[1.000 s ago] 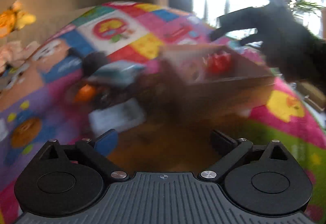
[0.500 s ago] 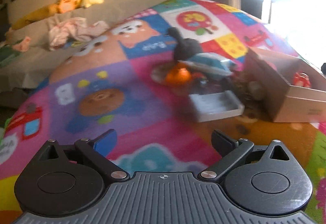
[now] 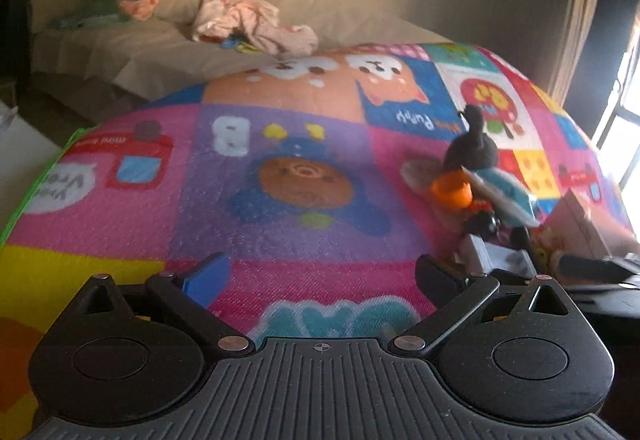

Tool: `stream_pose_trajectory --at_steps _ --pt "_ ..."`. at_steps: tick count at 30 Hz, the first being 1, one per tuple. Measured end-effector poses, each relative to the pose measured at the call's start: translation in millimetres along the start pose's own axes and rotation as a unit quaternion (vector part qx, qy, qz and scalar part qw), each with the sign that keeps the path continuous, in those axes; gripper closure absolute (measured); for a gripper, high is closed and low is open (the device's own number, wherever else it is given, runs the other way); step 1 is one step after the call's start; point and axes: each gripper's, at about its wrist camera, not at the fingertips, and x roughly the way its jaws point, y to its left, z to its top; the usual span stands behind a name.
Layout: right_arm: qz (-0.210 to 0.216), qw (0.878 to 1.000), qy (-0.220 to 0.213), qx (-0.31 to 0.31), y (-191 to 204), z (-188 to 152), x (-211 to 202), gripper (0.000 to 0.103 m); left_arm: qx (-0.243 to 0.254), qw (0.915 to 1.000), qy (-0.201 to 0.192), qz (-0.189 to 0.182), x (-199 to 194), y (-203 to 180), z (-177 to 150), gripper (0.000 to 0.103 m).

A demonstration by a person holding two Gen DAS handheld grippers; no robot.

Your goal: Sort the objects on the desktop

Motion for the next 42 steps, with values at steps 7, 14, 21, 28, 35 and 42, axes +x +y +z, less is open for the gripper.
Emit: stream_pose_trajectory --at_steps 7,14,21,28,35,42 --pt "-0.059 0.997 0.011 0.040 1.1 11.1 35.9 0.000 -0.009 0.9999 0.003 -0.009 2.1 1.9 1.1 0.000" --pt "-0.034 0.998 0.010 -0.048 8.4 -2.4 21.8 0.047 -0.013 0.9998 0.007 -0.012 3.4 2.9 1.0 0.000" --pt "0.027 0.998 0.021 -0.058 5.8 -22.6 -8.0 0.057 -0.011 0.9999 0.007 -0.011 3.4 2.7 0.8 0.000" --pt "0.079 0.995 0.040 -0.055 -0.1 -36.1 -30.2 0.057 -0.007 0.9999 0.009 -0.012 3.2 1.3 0.3 0.000" --pt "0.044 0.997 0.069 0.005 -50.3 -81.7 -87.2 0.057 0.067 0.9963 0.029 -0.045 9.6 -23.0 1.8 0.000" --pt "-0.018 0.990 0.016 0.137 -103.0 -114.4 -122.9 0.030 0.134 0.9825 0.018 -0.128 26.1 -87.0 13.0 0.000"
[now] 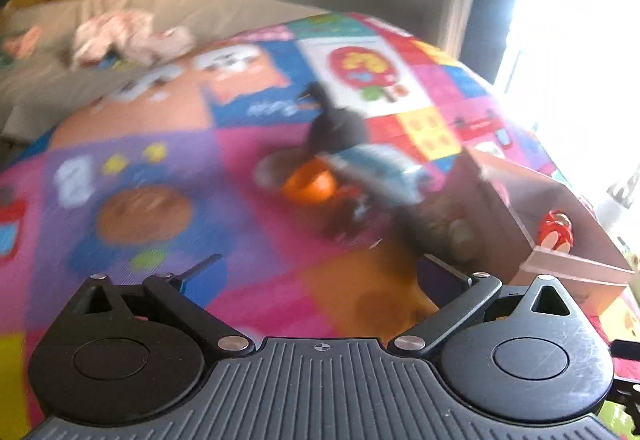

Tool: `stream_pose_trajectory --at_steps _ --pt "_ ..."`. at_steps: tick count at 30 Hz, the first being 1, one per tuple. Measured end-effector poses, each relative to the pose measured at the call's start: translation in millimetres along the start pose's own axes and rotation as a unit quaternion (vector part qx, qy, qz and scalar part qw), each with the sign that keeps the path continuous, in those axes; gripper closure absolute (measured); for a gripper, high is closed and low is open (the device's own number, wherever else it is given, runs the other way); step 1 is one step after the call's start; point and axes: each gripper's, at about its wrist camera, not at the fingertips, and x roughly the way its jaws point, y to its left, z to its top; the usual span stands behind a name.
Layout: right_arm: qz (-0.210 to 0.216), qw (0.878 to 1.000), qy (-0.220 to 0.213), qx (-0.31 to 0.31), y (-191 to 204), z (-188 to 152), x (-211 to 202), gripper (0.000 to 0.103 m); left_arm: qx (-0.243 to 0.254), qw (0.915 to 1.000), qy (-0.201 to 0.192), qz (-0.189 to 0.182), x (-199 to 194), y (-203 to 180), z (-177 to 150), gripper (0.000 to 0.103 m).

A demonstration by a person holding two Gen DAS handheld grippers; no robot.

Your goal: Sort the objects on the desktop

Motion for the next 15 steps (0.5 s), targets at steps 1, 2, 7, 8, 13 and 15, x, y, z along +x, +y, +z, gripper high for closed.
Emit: stream_pose_trajectory --at_steps 1,2,7,8,13,15 --pt "-0.013 1.000 -0.018 0.007 -3.0 -3.9 -2.1 0.028 0.018 0.9998 -0.003 0.000 8.5 -9.1 4.1 0.000" --pt "-0.021 0.999 -0.032 0.011 -5.3 -7.8 -3.3 0.027 0.035 0.9994 -0.002 0.000 17.7 -18.1 8.3 0.002" --pt "-0.037 0.996 -0.073 0.022 -7.8 -15.4 -4.4 0.018 0.087 0.9957 0.024 0.018 68.8 -44.1 21.8 0.027" --pt "-0.039 0.995 -0.083 0.027 -9.4 -15.6 -6.1 0.014 0.095 0.9947 0.027 0.027 77.3 -46.2 22.9 0.029" --pt "-0.037 0.995 -0.071 0.056 -18.7 -13.5 -1.6 0.014 0.106 0.9921 0.046 0.050 92.2 -40.5 19.7 0.067" --pt "-0.032 0.995 -0.071 0.066 -21.1 -13.0 -0.4 0.006 0.114 0.9912 0.047 0.048 80.7 -38.8 15.4 0.067"
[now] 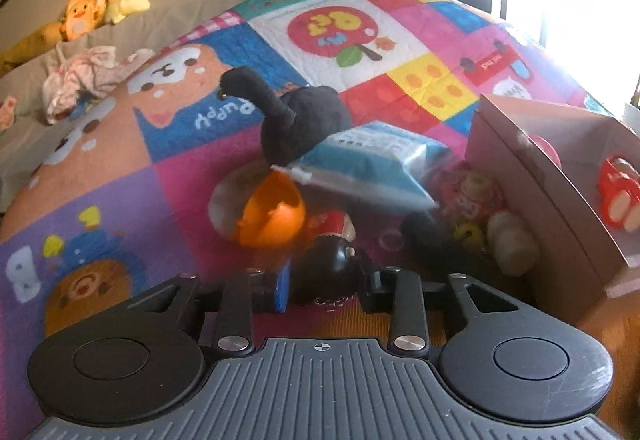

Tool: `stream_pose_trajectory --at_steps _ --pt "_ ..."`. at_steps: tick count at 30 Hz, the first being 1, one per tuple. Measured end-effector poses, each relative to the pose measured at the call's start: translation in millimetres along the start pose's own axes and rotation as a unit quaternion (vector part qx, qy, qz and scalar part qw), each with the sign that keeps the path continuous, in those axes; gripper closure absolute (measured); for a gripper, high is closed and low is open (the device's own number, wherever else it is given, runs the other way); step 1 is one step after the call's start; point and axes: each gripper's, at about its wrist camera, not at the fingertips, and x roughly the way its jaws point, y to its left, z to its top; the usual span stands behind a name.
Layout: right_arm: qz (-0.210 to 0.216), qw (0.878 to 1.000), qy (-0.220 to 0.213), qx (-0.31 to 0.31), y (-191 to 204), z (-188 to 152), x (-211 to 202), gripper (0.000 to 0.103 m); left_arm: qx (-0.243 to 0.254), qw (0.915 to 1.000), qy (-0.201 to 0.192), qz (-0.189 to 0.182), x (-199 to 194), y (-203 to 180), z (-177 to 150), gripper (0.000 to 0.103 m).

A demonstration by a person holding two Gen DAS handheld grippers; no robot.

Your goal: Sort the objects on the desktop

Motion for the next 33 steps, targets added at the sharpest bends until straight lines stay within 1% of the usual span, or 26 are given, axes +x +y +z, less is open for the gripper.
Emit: stream_pose_trajectory --at_steps 2,3,5,7,8,9,11,13,15,17,19,20,21,22,23,25,27,28,31,33 --pt "0.003 1.000 -0.002 0.009 -2.7 1.2 1.3 0.001 0.017 0.9997 -0.005 -0.015 -20.3 -2.0 -7.8 0.067" --pt "0.003 1.000 -0.005 0.014 -4.2 1.7 1.2 0.001 0.027 0.9992 -0.006 -0.028 -32.1 -4.0 -13.1 0.067" --pt "0.002 1.000 -0.006 0.018 -4.9 0.0 -0.1 0.000 0.036 0.9971 0.000 -0.067 -56.2 -7.6 -24.9 0.067" --pt "0.000 1.000 -0.010 0.019 -5.2 -0.3 -1.6 0.000 0.037 0.9928 0.011 -0.113 -80.4 -10.5 -39.0 0.067" --pt "0.000 1.000 -0.012 0.018 -4.4 -0.8 -2.9 0.000 0.040 0.9906 0.015 -0.130 -92.0 -12.0 -46.7 0.066" --pt "-0.001 1.000 -0.013 0.016 -3.9 -0.9 -3.4 0.000 0.046 0.9893 0.014 -0.138 -101.5 -13.7 -53.8 0.062" --pt "-0.001 1.000 -0.015 0.015 -3.2 -1.3 -3.6 0.000 0.062 0.9892 0.010 -0.132 -114.7 -17.4 -64.9 0.056" --pt "-0.003 1.000 -0.016 0.013 -2.4 -1.5 -3.9 0.000 0.085 0.9910 0.000 -0.104 -120.7 -20.6 -73.0 0.038" --pt "-0.005 1.000 -0.018 0.012 -1.5 -1.7 -4.7 0.000 0.094 0.9925 0.000 -0.078 -121.3 -17.5 -75.2 0.034" --pt "-0.009 1.000 -0.022 0.008 0.4 -2.4 -6.2 0.000 0.088 0.9947 0.004 -0.052 -118.3 -9.5 -73.0 0.032" --pt "-0.010 1.000 -0.027 0.002 2.0 -3.1 -7.4 0.000 0.085 0.9963 0.002 -0.013 -115.1 -2.1 -71.7 0.026" --pt "-0.011 1.000 -0.029 0.001 2.4 -3.4 -8.2 0.000 0.080 0.9968 0.002 -0.001 -113.5 2.2 -70.1 0.026" --pt "-0.012 0.999 -0.030 0.000 2.5 -3.6 -8.5 0.000 0.068 0.9977 0.004 0.000 -112.6 7.1 -69.1 0.025" --pt "-0.012 0.999 -0.030 0.001 2.2 -3.6 -8.5 0.000 0.055 0.9984 0.007 -0.014 -113.1 11.6 -67.9 0.023" --pt "-0.012 0.999 -0.029 0.002 2.3 -3.6 -8.4 0.000 0.040 0.9984 0.012 -0.037 -114.2 15.5 -66.7 0.020" --pt "-0.012 1.000 -0.028 0.003 1.8 -3.5 -7.9 0.000 0.014 0.9950 0.023 -0.096 -117.0 18.2 -65.9 0.010" --pt "-0.012 1.000 -0.029 0.003 1.7 -3.5 -7.7 0.000 0.010 0.9908 0.026 -0.132 -117.0 11.5 -64.8 0.008" --pt "-0.013 0.999 -0.029 0.003 1.8 -3.5 -7.8 0.000 0.015 0.9903 0.025 -0.135 -115.4 5.5 -65.0 0.008" --pt "-0.013 0.999 -0.030 0.004 1.4 -3.4 -7.9 0.000 0.034 0.9926 0.019 -0.115 -105.3 -10.2 -62.2 0.007" --pt "-0.013 0.999 -0.031 0.004 1.1 -3.8 -7.6 0.000 0.035 0.9928 0.014 -0.113 -97.1 -16.2 -58.6 0.008"
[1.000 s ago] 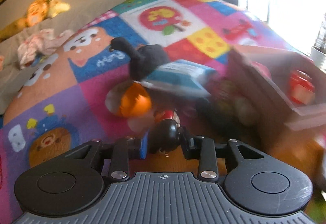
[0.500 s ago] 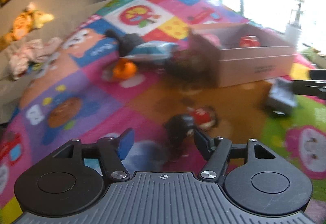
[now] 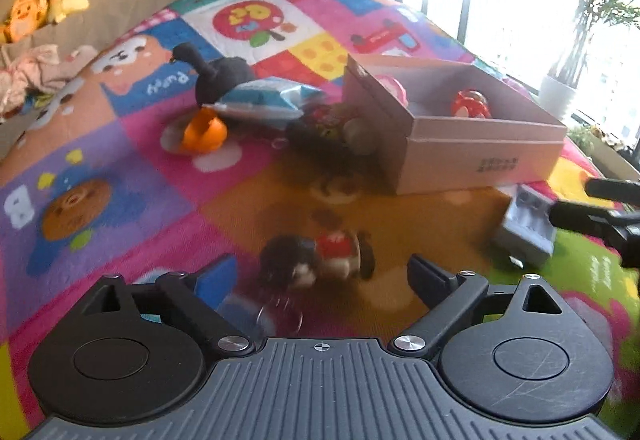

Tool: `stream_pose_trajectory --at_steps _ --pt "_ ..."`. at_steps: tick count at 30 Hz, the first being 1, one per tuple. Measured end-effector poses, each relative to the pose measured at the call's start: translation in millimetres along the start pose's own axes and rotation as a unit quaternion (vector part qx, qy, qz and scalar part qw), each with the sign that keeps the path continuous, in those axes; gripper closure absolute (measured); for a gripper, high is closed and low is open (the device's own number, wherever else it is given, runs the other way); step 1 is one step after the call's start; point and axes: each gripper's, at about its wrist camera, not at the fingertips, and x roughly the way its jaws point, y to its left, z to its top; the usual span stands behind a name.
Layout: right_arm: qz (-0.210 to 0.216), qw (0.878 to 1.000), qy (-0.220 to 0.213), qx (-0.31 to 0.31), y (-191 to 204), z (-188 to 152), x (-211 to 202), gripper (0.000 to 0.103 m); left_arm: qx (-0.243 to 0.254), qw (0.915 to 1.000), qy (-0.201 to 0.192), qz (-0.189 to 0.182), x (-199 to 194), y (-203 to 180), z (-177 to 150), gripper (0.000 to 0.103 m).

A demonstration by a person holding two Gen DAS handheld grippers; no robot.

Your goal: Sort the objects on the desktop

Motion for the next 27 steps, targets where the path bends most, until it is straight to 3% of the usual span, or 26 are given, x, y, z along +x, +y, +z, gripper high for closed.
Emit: stream_pose_trajectory --at_steps 3,8,15,19,21,22,23,25,27 --pt "0.001 1.000 0.000 0.001 0.3 -0.2 0.5 0.000 -0.001 0.9999 0.002 -0.015 8.5 -6.9 2.2 0.009" --pt "0.006 1.000 0.006 -0.001 1.5 -0.2 1.3 0.000 0.038 0.9961 0.010 -0.079 5.9 -29.1 -9.2 0.008" --pt "0.049 0.995 0.065 -0.059 10.4 4.8 17.1 0.000 0.047 0.9964 0.015 -0.069 -12.9 -34.2 -29.2 0.004" --pt "0.020 0.988 0.071 -0.138 26.4 6.4 29.5 0.000 0.034 0.9969 0.010 -0.070 -16.8 -29.6 -30.3 0.003" --pt "0.018 0.986 0.079 -0.149 28.1 7.5 35.0 0.000 0.028 0.9969 0.011 -0.073 -15.8 -27.4 -29.5 0.003" --pt "0.021 0.986 0.083 -0.145 26.9 7.9 36.5 0.001 0.027 0.9968 0.009 -0.075 -16.3 -26.8 -29.6 0.003" --pt "0.026 0.986 0.086 -0.144 26.3 7.5 35.6 0.012 0.025 0.9969 0.008 -0.075 -16.6 -26.3 -29.7 0.003" --pt "0.035 0.984 0.093 -0.150 25.8 4.3 30.3 0.013 0.021 0.9970 0.006 -0.074 -17.4 -25.3 -29.9 0.003" --pt "0.028 0.983 0.098 -0.156 24.1 -1.5 19.8 0.024 0.016 0.9973 0.008 -0.071 -17.1 -24.9 -29.6 0.003"
